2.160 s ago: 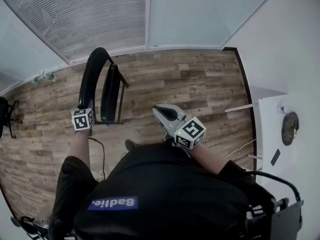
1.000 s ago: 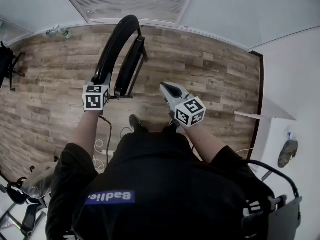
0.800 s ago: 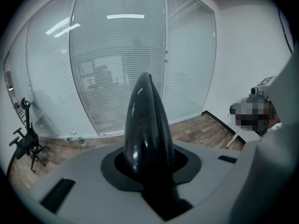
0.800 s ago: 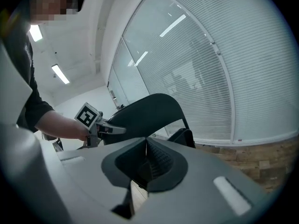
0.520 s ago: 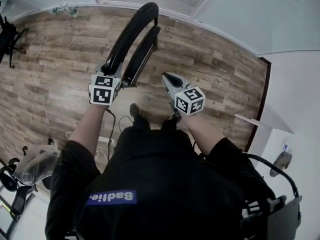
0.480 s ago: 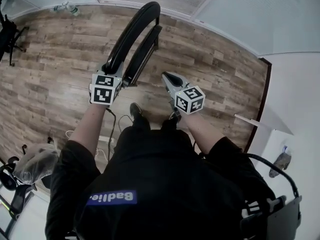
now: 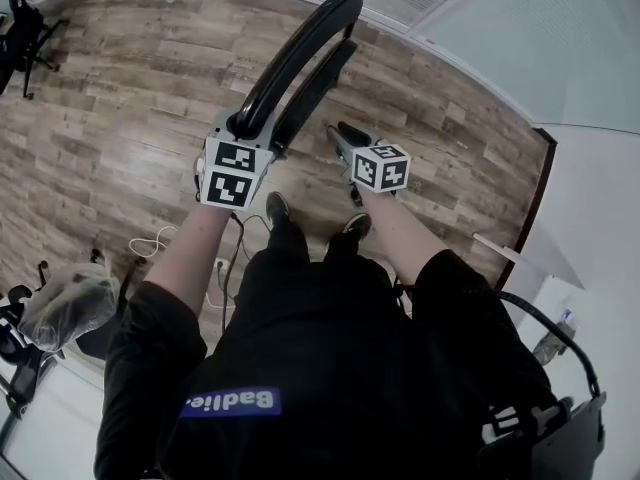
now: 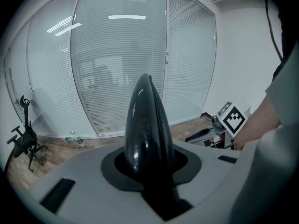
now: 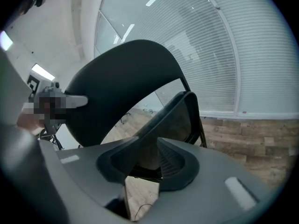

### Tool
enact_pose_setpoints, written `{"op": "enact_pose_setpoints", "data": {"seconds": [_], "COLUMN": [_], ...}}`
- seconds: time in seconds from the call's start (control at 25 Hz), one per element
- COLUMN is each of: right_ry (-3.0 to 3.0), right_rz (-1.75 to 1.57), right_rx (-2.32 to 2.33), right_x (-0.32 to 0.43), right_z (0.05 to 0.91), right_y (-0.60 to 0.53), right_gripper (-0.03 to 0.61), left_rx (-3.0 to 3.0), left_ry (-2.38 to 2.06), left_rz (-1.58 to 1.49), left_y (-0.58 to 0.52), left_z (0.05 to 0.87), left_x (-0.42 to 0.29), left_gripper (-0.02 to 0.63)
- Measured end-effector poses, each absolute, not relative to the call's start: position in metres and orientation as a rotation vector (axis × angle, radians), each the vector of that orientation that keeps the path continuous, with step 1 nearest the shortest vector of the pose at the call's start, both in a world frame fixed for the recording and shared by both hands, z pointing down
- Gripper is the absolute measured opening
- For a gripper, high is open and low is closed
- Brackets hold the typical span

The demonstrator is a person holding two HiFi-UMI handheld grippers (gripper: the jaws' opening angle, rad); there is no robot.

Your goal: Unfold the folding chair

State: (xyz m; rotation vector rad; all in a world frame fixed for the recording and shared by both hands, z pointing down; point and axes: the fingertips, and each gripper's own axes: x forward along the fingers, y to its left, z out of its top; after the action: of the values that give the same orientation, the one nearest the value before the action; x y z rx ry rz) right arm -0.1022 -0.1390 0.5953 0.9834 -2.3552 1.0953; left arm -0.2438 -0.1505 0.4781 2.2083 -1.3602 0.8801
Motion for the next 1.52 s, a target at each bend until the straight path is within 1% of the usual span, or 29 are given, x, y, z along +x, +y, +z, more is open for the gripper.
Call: {"op": "enact_pose_setpoints", "data": {"seconds": [0.12,0.24,0.32,0.48,0.76,1.08,1.24,1.52], "right_ry": [-2.305,-2.254,-2.231,-2.211,-2.194,-2.042,-2.087,-2.15], "right_rz": [1.243,1.403,1.514,1.736,1.784,1.692,1.652,1.714], "right_rx": [0.994,1.015,1.038,1.072,1.098,1.129,1.129,1.141], "right_x": [-0.115,-0.124,-0.129,-0.146,-0.167,-0.168,-0.167,-0.137], "right_z": [0.614,0.629,0.637,0.645,0.657,0.677,0.671,0.669], "right_y": [-0.151,-0.167,-0.179,-0.199,-0.211,-0.207,-0.2,-0.188], "right_gripper": [0.136,0.22,0.239,0.255,0.259,0.256,0.186,0.17], "left_rx": [2.212,2.208,2.21,2.227,2.247,2.289,2.304,2.317], "left_ry": [-1.364,-1.369,-1.376,-1.365,-1.365,-1.361,-1.356,-1.345], "left_rz": [0.878,0.878,0.88,0.874,0.877,0.871,0.877,0.878], "left_y": [-0.149,-0.149,-0.15,-0.15,-0.144,-0.135,-0.127,-0.125], "left_z": [0.479,0.48,0.48,0.481,0.479,0.476,0.476,0.476], "left_x": [-0.244,-0.243,-0.241,-0.239,-0.24,-0.22,-0.213,-0.202], "left_gripper": [0.104,0.104,0.104,0.104,0.104,0.098,0.094,0.091]}}
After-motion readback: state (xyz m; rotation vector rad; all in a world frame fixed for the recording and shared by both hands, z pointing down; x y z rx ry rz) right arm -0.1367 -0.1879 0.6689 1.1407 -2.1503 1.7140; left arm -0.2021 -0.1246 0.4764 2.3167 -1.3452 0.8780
